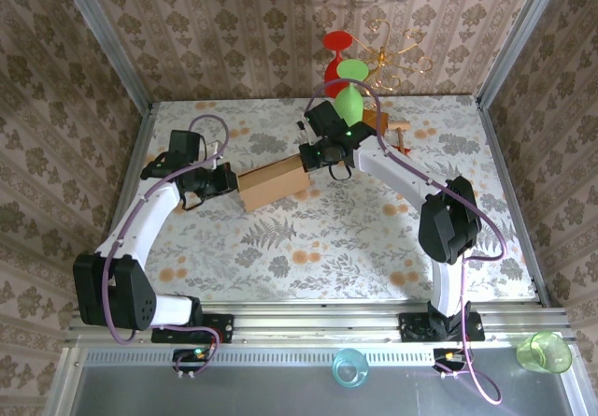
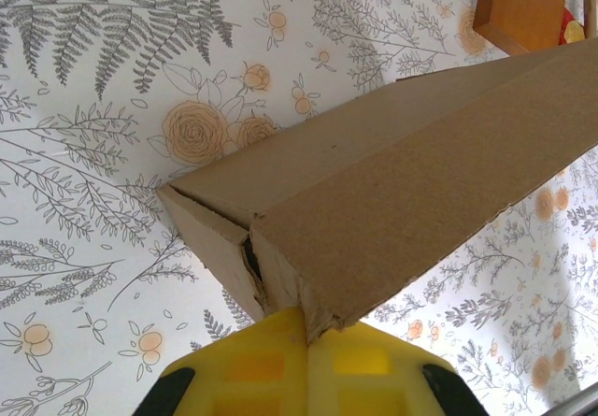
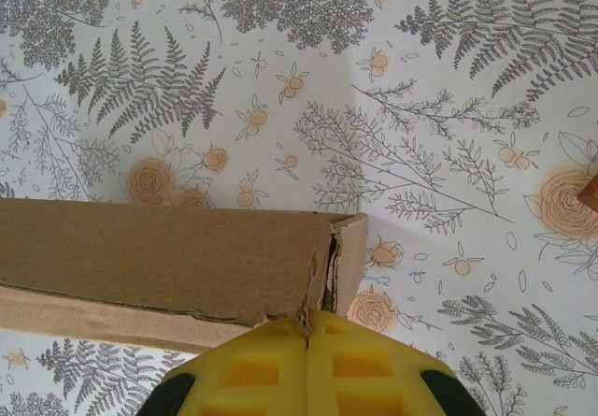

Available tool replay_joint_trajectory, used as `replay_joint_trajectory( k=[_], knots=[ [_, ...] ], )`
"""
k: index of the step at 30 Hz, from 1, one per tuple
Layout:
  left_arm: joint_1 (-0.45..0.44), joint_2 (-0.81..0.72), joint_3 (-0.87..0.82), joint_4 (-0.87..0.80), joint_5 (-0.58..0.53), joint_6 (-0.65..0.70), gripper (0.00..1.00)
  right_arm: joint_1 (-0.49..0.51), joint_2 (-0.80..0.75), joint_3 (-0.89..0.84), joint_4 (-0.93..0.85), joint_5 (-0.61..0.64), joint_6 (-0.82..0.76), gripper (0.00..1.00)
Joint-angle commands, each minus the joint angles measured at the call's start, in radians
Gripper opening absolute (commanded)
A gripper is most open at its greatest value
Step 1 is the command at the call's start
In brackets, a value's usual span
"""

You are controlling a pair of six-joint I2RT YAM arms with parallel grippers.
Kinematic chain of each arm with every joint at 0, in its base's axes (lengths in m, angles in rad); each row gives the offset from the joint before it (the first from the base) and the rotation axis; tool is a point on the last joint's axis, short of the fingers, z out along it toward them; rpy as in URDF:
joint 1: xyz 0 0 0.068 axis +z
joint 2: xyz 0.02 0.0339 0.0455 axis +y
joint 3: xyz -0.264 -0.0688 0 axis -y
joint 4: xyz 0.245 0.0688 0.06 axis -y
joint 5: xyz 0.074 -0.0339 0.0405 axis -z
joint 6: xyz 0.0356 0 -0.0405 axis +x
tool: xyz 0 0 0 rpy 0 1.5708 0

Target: Fold the paper box

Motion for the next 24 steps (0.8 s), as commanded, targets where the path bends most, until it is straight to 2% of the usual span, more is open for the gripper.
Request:
replay_joint_trajectory(
  k=[1, 13, 24],
  knots=[
    [0.013, 0.004, -0.017, 0.026, 0.048, 0.002, 0.00, 0.004, 0.017, 0.005, -0.011, -0.034, 0.016, 0.00],
    [0.024, 0.008, -0.050, 0.028, 0.039, 0.024, 0.00, 0.005, 0.020, 0.006, -0.010, -0.036, 0.011, 0.00],
    [0.015, 0.005, -0.065, 0.004, -0.024, 0.048, 0.00, 0.004, 0.014, -0.008, 0.000, -0.021, -0.002, 0.00]
  ],
)
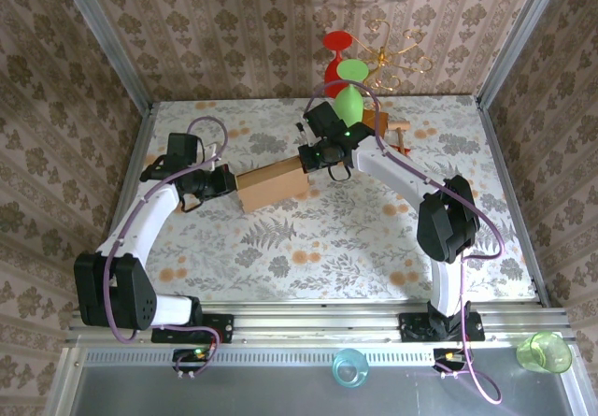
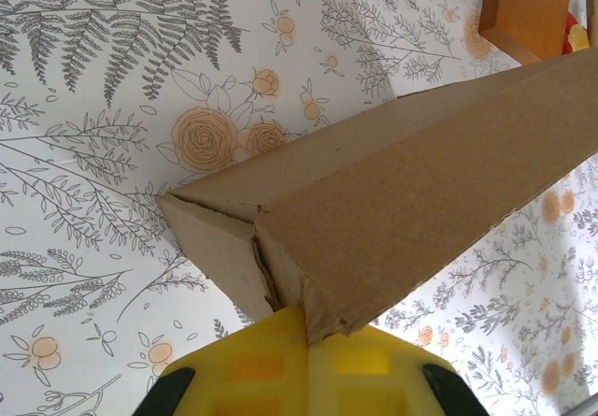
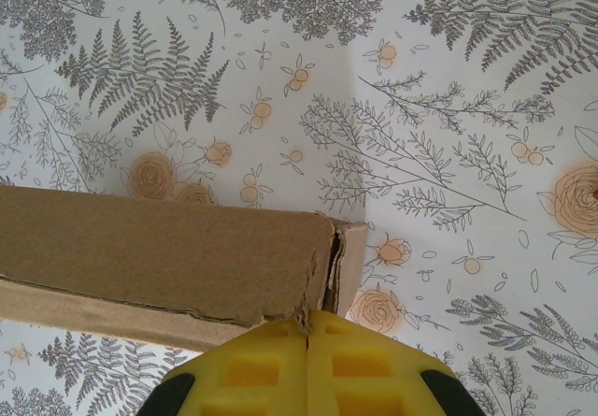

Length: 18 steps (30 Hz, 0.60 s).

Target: Fold the paper box

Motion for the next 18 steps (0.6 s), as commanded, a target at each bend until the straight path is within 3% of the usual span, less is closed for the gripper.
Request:
replay_joint_trajectory(
  k=[1, 13, 18],
  knots=[
    [-0.006, 0.007, -0.034, -0.034, -0.040, 0.025, 0.00, 0.004, 0.001, -0.009, 0.001, -0.006, -0.003, 0.00],
    [-0.032, 0.001, -0.053, -0.001, -0.094, 0.011, 0.00, 0.005, -0.060, -0.053, 0.037, -0.004, 0.008, 0.00],
    [-0.042, -0.002, -0.060, 0.012, -0.115, -0.003, 0.00, 0.005, -0.111, -0.080, 0.052, -0.023, 0.041, 0.10]
  ],
)
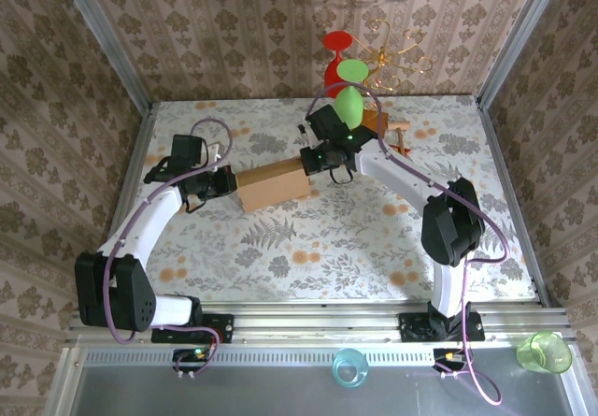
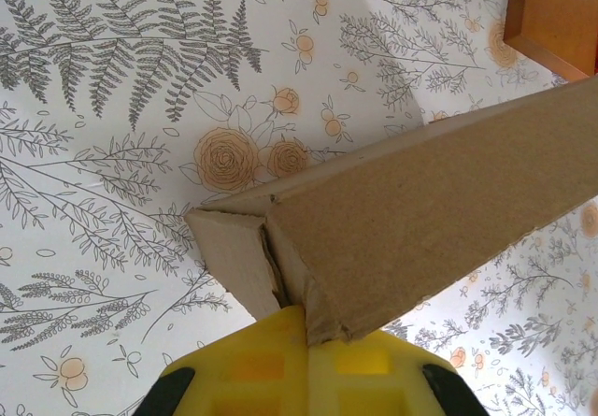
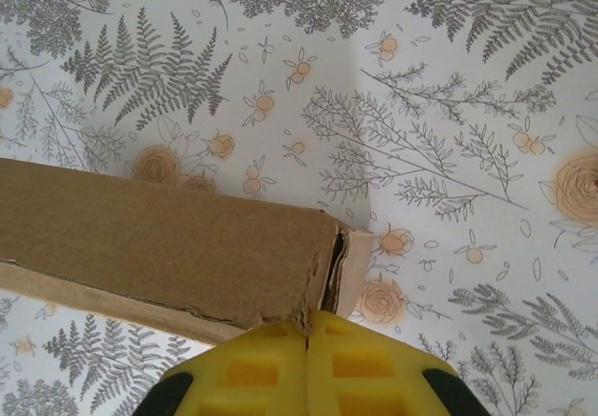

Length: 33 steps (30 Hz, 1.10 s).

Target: Fold the paper box

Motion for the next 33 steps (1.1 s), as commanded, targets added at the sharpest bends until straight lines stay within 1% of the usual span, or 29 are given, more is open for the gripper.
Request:
replay_joint_trajectory(
  k=[1, 5, 8, 9, 12, 15, 18, 19, 20, 24, 27, 28, 29, 31, 33],
  knots=[
    [-0.011, 0.003, -0.037, -0.039, -0.038, -0.014, 0.00, 0.003, -0.075, -0.023, 0.026, -0.024, 0.034, 0.13],
    [-0.021, 0.003, -0.045, -0.022, -0.052, -0.028, 0.00, -0.003, -0.121, -0.068, 0.058, -0.053, 0.071, 0.29],
    [-0.028, 0.005, -0.045, -0.016, -0.058, -0.032, 0.00, -0.007, -0.135, -0.080, 0.058, -0.074, 0.092, 0.35],
    [-0.031, 0.004, -0.045, -0.015, -0.061, -0.035, 0.00, -0.010, -0.139, -0.087, 0.059, -0.083, 0.100, 0.36],
    [-0.039, 0.009, -0.042, -0.013, -0.066, -0.039, 0.00, -0.020, -0.177, -0.133, 0.123, -0.093, 0.150, 0.39],
    [-0.045, 0.012, -0.040, -0.011, -0.069, -0.038, 0.00, -0.030, -0.239, -0.224, 0.227, -0.100, 0.261, 0.49],
    [-0.048, 0.013, -0.040, -0.011, -0.072, -0.039, 0.00, -0.035, -0.295, -0.328, 0.365, -0.100, 0.447, 0.58],
    [-0.049, 0.013, -0.039, -0.011, -0.073, -0.038, 0.00, -0.036, -0.313, -0.370, 0.437, -0.118, 0.527, 0.64],
    [-0.049, 0.012, -0.039, -0.010, -0.074, -0.040, 0.00, -0.038, -0.324, -0.406, 0.503, -0.135, 0.615, 0.67],
    [-0.054, 0.013, -0.035, -0.012, -0.077, -0.040, 0.00, -0.042, -0.322, -0.495, 0.698, -0.190, 0.932, 0.71],
    [-0.057, 0.013, -0.035, -0.014, -0.078, -0.038, 0.00, -0.041, -0.277, -0.549, 0.858, -0.219, 1.151, 0.78],
    [-0.057, 0.013, -0.034, -0.015, -0.080, -0.038, 0.00, -0.042, -0.255, -0.564, 0.918, -0.222, 1.208, 0.82],
    [-0.057, 0.013, -0.034, -0.017, -0.081, -0.037, 0.00, -0.042, -0.233, -0.571, 0.964, -0.228, 1.251, 0.84],
    [-0.057, 0.012, -0.034, -0.018, -0.083, -0.036, 0.00, -0.042, -0.194, -0.570, 1.014, -0.239, 1.310, 0.85],
    [-0.057, 0.010, -0.034, -0.019, -0.084, -0.035, 0.00, -0.040, -0.162, -0.561, 1.024, -0.256, 1.353, 0.85]
  ],
)
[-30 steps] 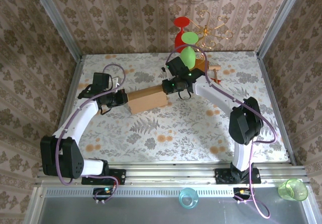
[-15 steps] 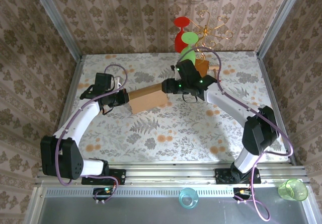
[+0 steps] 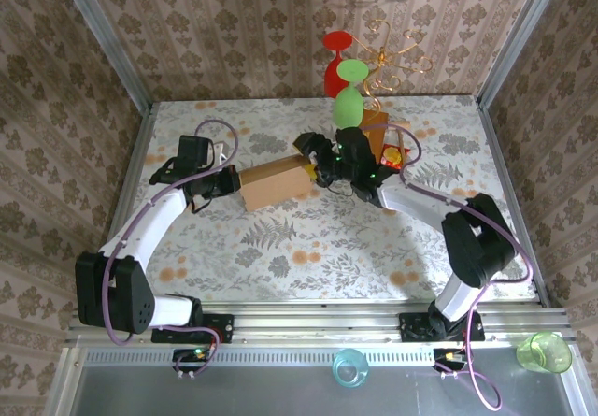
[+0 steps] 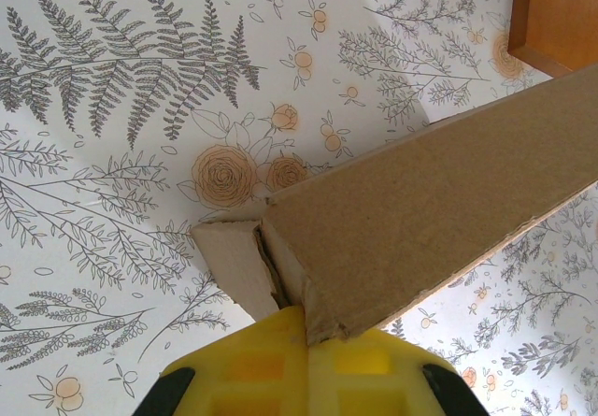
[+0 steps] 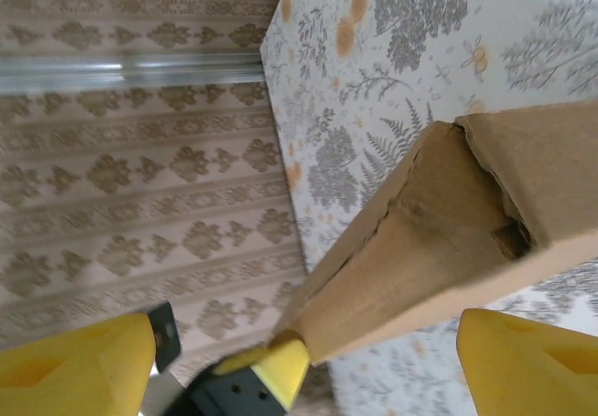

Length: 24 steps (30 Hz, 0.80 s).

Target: Fold the paper box

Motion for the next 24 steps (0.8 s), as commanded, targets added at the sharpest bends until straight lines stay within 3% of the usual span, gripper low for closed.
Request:
replay_joint_trajectory(
  k=[1, 11, 20, 24],
  knots=[
    [-0.009, 0.016, -0.022, -0.065, -0.023, -0.009, 0.00, -0.001, 0.053, -0.004, 0.127, -0.049, 0.200, 0.85],
    [-0.014, 0.018, -0.007, -0.074, -0.027, -0.006, 0.00, -0.007, 0.114, 0.001, 0.088, -0.045, 0.248, 0.82],
    [-0.017, -0.001, -0.008, -0.078, -0.028, -0.005, 0.00, -0.013, 0.165, 0.000, 0.120, -0.052, 0.263, 0.60],
    [-0.017, -0.039, -0.021, -0.051, 0.006, -0.030, 0.25, -0.016, 0.167, -0.003, 0.118, -0.052, 0.261, 0.59]
  ],
)
